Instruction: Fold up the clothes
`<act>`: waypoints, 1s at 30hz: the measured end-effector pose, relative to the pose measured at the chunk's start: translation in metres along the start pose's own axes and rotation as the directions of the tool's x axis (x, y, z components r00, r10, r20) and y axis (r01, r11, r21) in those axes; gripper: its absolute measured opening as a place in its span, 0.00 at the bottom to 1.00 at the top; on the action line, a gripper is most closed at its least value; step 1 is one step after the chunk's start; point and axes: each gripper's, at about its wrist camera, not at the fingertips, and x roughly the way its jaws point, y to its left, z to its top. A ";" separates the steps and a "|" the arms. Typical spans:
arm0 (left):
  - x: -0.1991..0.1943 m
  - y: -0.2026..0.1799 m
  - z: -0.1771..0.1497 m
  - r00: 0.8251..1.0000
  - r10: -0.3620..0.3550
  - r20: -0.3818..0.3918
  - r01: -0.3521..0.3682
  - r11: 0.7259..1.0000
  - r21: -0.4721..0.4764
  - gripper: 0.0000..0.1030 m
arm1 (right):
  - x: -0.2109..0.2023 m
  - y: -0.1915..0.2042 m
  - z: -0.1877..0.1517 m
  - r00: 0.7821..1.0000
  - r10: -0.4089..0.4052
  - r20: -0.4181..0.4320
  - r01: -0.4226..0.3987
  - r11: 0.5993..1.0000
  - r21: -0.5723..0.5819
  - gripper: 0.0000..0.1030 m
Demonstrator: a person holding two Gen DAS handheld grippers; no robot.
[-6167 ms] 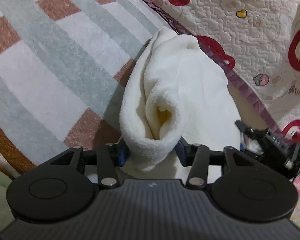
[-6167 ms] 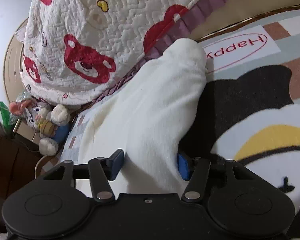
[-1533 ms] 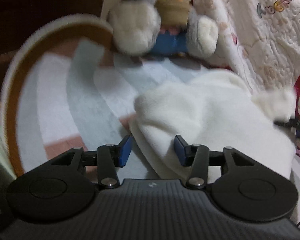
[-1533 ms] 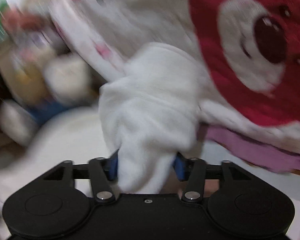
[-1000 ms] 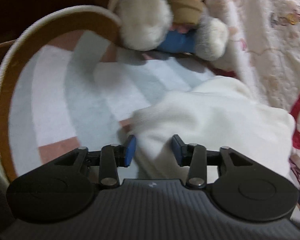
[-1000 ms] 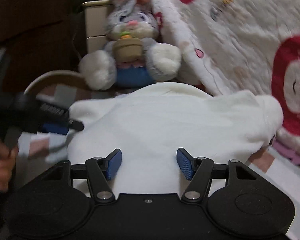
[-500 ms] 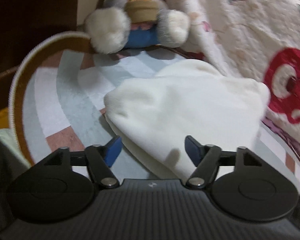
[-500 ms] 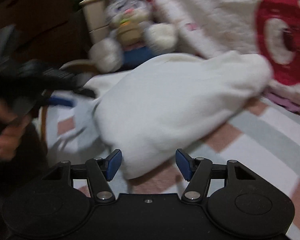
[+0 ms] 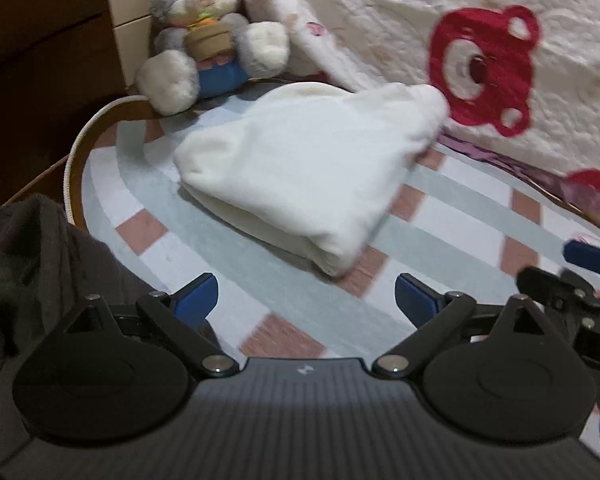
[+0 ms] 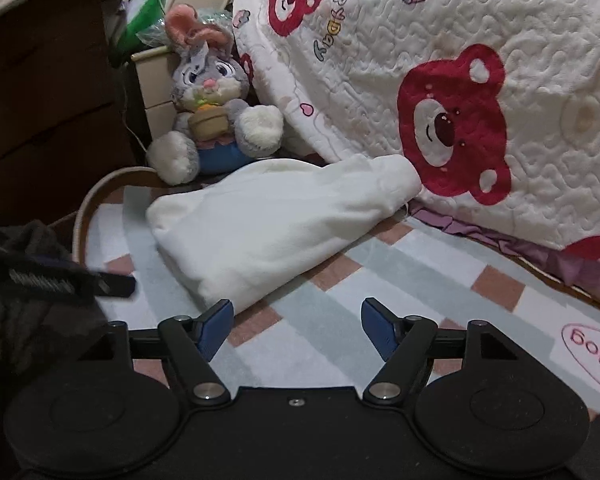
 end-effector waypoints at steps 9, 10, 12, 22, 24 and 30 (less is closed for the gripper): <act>-0.063 -0.029 -0.036 0.999 0.034 0.015 -0.035 0.998 0.058 0.93 | -0.073 0.011 -0.012 1.000 0.006 0.003 -0.006 0.998 0.056 0.80; -0.068 -0.031 -0.037 0.999 0.030 0.017 -0.030 0.998 0.059 0.93 | -0.081 0.014 -0.014 1.000 -0.010 0.014 0.009 0.999 0.031 0.81; -0.080 -0.035 -0.039 1.000 0.022 0.022 -0.024 0.998 0.060 0.93 | -0.093 0.018 -0.019 0.999 -0.035 0.034 0.035 0.999 -0.002 0.82; -0.124 -0.067 -0.064 0.998 0.031 0.061 -0.036 0.996 0.086 0.93 | -0.130 0.005 -0.037 0.995 -0.013 0.094 0.003 0.995 0.102 0.82; -0.127 -0.073 -0.068 0.997 0.043 0.063 -0.049 0.995 0.091 0.93 | -0.134 0.001 -0.039 0.995 0.006 0.098 -0.018 0.992 0.121 0.82; -0.138 -0.091 -0.080 0.995 0.078 0.069 -0.085 0.991 0.106 0.94 | -0.140 0.000 -0.044 0.994 0.019 0.110 -0.030 0.995 0.098 0.82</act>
